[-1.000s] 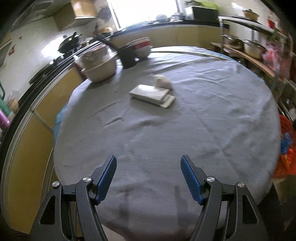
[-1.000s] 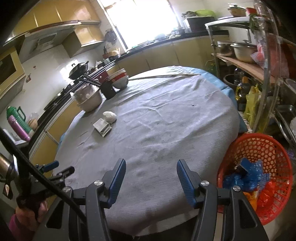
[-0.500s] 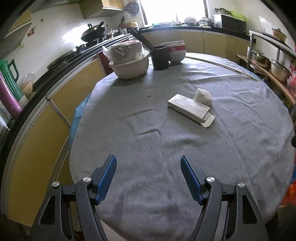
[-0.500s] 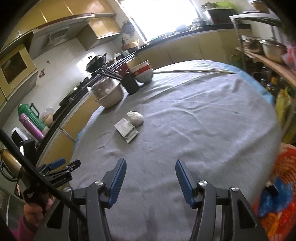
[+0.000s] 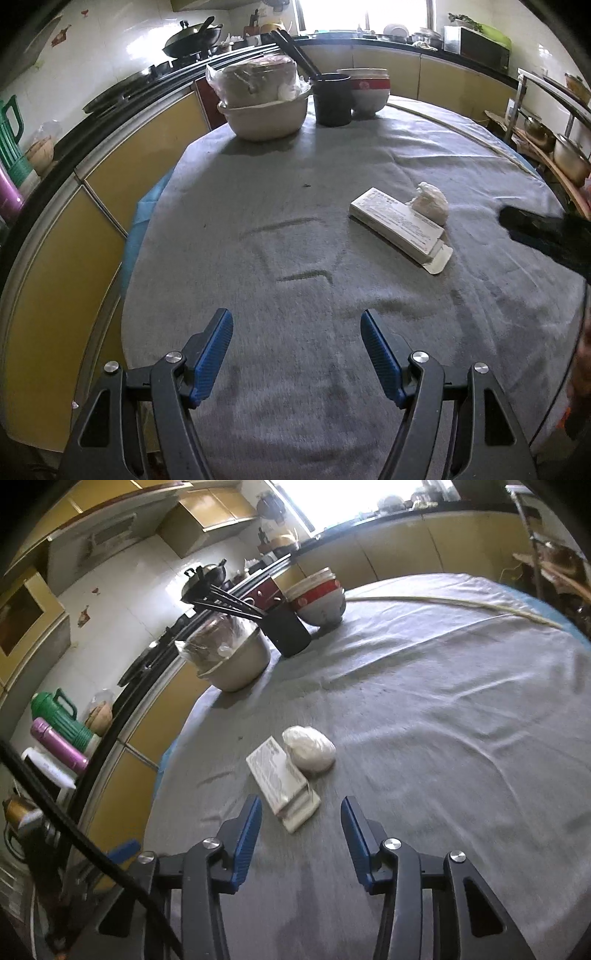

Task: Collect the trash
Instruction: 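Move both tools back over the table toward the white box and tissue, then grasp the white tissue ball with the right tool while the left tool grasps the white box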

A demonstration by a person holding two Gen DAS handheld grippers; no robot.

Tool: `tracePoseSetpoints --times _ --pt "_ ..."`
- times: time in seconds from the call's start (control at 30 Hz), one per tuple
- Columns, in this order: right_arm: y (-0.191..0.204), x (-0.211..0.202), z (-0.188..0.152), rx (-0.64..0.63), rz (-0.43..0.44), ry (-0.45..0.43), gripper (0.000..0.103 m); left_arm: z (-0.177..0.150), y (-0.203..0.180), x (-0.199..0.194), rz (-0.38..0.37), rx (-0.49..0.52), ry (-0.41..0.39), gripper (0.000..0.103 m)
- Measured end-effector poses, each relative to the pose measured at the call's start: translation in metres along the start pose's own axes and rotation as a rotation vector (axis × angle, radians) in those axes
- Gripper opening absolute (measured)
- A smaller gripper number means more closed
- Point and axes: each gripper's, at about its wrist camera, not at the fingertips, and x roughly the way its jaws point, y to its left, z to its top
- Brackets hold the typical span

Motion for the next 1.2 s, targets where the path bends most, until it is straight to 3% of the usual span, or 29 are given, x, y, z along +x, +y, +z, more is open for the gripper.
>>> tracePoseSetpoints --times 0.3,0.6,0.7,0.77,0.93,1.2 --pt "-0.006 0.069 0.037 0.096 -0.012 0.045 0.049 0.007 0.010 0.010 -0.005 -0.023 0.022 0.072" --pt "0.001 0.103 0.043 0.049 -0.084 0.095 0.056 0.014 0.006 0.017 -0.014 -0.016 0.028 0.072" --pt "-0.002 0.109 0.039 0.050 -0.086 0.119 0.038 0.016 0.004 0.019 -0.021 -0.019 0.036 0.072" --pt "-0.006 0.105 0.037 0.059 -0.077 0.089 0.033 0.017 0.001 0.021 -0.025 -0.018 0.043 0.072" --pt "-0.016 0.079 0.031 0.055 -0.069 0.031 0.032 0.022 -0.007 0.025 -0.032 -0.012 0.053 0.072" --pt "-0.029 0.019 -0.001 -0.008 -0.084 -0.014 0.032 0.050 -0.037 0.044 -0.128 -0.023 0.077 0.072"
